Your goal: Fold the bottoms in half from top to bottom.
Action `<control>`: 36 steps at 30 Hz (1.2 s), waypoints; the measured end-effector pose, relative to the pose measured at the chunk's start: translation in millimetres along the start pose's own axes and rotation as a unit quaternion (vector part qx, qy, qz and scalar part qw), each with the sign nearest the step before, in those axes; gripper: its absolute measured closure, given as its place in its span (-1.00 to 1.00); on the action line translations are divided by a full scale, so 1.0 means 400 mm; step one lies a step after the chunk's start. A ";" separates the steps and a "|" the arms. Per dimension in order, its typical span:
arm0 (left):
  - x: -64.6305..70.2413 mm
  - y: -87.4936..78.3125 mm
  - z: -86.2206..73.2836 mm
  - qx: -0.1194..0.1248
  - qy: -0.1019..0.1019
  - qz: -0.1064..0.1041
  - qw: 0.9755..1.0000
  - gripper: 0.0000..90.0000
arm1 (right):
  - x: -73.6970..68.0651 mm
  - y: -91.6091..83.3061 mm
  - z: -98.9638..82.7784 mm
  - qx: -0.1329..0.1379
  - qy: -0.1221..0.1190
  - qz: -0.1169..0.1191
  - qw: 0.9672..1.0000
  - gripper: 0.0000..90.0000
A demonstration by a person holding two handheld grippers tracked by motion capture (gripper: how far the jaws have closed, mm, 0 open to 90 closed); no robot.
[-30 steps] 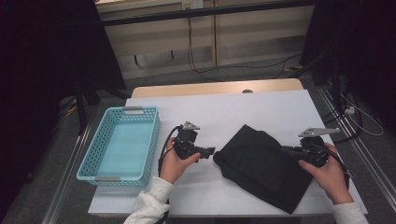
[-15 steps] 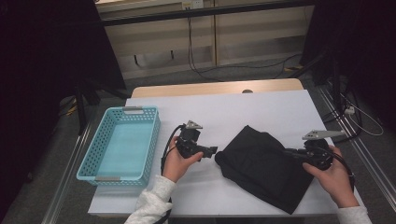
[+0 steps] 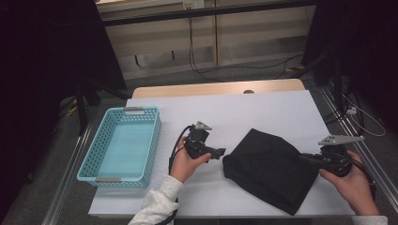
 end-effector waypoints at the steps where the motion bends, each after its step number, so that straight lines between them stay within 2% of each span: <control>1: 0.000 0.001 -0.001 -0.001 0.003 -0.001 1.000 -0.80 | 0.001 -0.001 0.001 0.001 0.000 0.001 1.000 0.66; 2: 0.000 0.001 -0.003 -0.004 0.005 -0.002 1.000 -0.80 | 0.002 0.000 0.003 0.003 -0.002 -0.003 1.000 0.50; 7: 0.002 0.009 -0.014 -0.008 0.001 -0.001 1.000 -0.80 | -0.009 0.010 0.024 0.025 -0.003 -0.004 1.000 0.23; 12: 0.000 0.018 -0.026 -0.016 -0.001 0.001 1.000 -0.80 | -0.022 0.030 0.035 0.028 -0.008 0.000 1.000 0.11; 16: 0.000 0.018 -0.028 -0.017 0.000 0.001 1.000 -0.80 | -0.015 0.045 0.027 0.019 -0.009 -0.009 1.000 0.10; 20: -0.002 0.017 -0.028 -0.016 -0.001 0.003 1.000 -0.80 | -0.011 0.071 0.008 0.007 -0.011 -0.004 1.000 0.24; 22: -0.003 0.018 -0.029 -0.017 0.000 0.003 1.000 -0.80 | -0.008 0.088 0.001 -0.003 -0.019 -0.015 1.000 0.24; 24: -0.003 0.019 -0.030 -0.019 -0.001 0.003 1.000 -0.80 | -0.005 0.100 -0.002 -0.005 -0.016 -0.017 1.000 0.27; 28: -0.003 0.021 -0.032 -0.019 -0.002 0.006 1.000 -0.80 | -0.014 0.117 -0.013 -0.015 -0.022 0.000 1.000 0.73; 29: -0.003 0.022 -0.032 -0.019 -0.003 0.003 1.000 -0.80 | -0.017 0.115 -0.012 -0.018 -0.027 0.006 0.999 0.86; 30: -0.003 0.022 -0.033 -0.020 -0.001 0.005 1.000 -0.80 | -0.020 0.114 -0.011 -0.021 -0.032 0.010 0.999 0.88; 32: -0.002 0.021 -0.032 -0.019 -0.002 0.005 1.000 -0.80 | -0.018 0.104 -0.009 -0.025 -0.036 0.006 0.999 0.89; 34: -0.001 0.020 -0.032 -0.019 -0.001 0.004 1.000 -0.80 | -0.013 0.078 -0.002 -0.017 -0.029 0.014 0.999 0.89; 36: 0.002 0.023 -0.032 -0.018 -0.002 0.002 1.000 -0.80 | -0.001 0.053 0.000 -0.010 -0.031 0.009 0.999 0.87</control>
Point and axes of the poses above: each handheld gripper's, and its own axes: y roughly forward along the jaws, z roughly out of its top, x roughly to its right, the point moved 7 cm from there along y, roughly forward along the jaws, and after that the axes turned 1 degree about z, right-handed, at the moved point
